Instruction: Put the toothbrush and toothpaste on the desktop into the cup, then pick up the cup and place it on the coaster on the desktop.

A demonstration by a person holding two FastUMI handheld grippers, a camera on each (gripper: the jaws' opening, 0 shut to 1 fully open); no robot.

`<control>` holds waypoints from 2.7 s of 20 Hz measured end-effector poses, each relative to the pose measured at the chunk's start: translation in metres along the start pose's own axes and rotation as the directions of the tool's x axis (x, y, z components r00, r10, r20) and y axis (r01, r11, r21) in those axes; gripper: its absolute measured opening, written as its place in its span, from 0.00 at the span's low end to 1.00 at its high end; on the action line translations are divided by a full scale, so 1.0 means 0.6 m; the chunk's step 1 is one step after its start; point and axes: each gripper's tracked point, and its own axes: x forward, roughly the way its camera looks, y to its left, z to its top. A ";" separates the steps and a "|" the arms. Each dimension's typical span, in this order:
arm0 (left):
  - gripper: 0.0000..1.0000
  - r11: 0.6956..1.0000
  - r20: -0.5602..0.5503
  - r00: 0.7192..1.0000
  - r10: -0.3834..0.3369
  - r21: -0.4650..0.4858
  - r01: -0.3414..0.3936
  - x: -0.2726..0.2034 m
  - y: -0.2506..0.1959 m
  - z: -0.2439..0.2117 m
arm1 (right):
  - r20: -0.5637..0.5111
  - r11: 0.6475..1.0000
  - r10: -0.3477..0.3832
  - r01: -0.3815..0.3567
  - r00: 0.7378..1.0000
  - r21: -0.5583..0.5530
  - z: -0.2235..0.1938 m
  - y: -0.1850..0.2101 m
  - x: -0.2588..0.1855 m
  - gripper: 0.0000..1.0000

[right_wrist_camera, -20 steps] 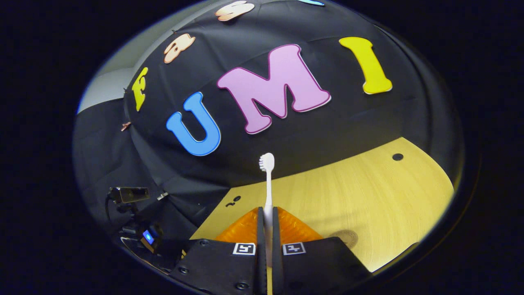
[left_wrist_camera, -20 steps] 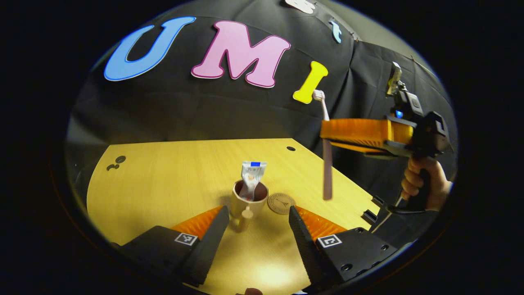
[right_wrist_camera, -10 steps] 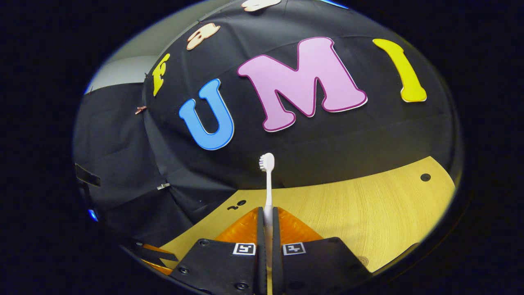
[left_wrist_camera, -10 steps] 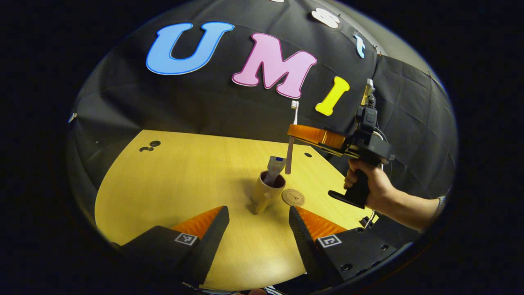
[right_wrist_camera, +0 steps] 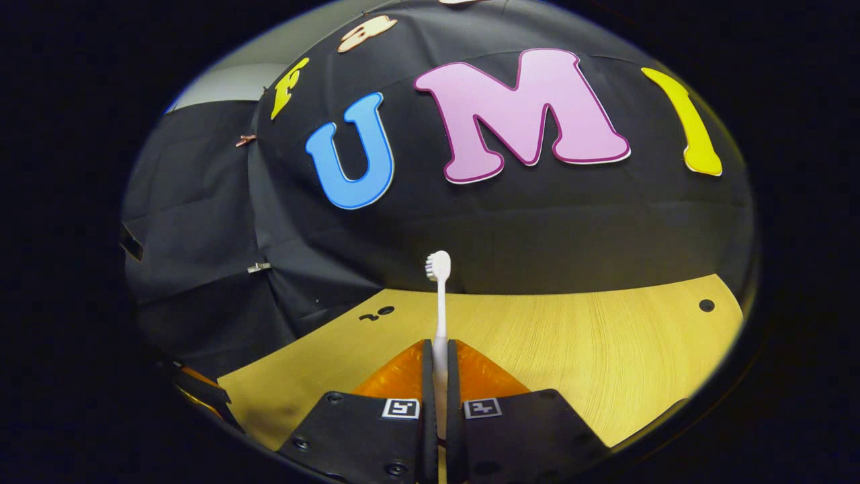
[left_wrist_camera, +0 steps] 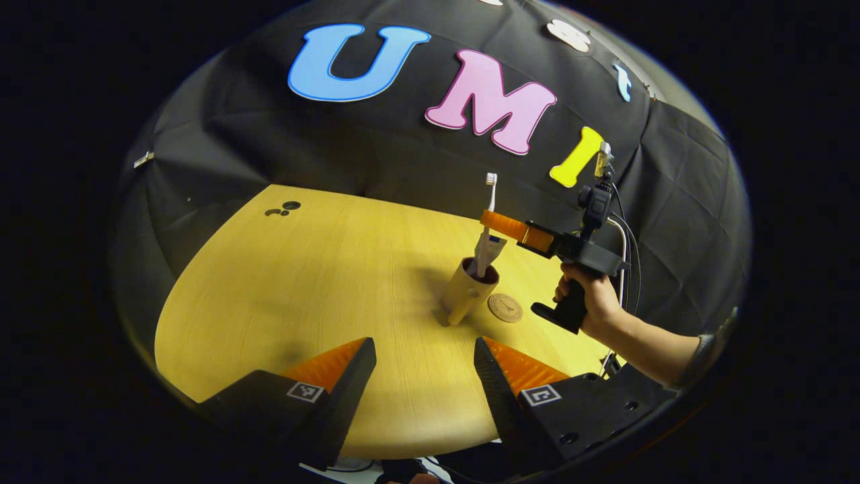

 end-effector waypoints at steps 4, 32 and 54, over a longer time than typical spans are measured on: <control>0.91 1.000 -0.007 1.000 0.004 0.008 -0.004 0.007 -0.002 -0.007 | 0.004 1.000 0.000 0.000 1.000 -0.020 -0.008 -0.002 -0.002 0.09; 0.91 0.980 -0.212 0.977 -0.039 0.185 0.079 0.171 -0.076 -0.027 | -0.192 0.989 -0.033 0.060 0.981 0.134 -0.045 -0.028 -0.224 0.33; 0.88 0.892 -0.600 0.778 0.185 0.435 0.124 0.380 -0.057 -0.072 | -0.376 0.890 -0.217 0.341 0.901 0.303 -0.222 -0.166 -0.540 0.50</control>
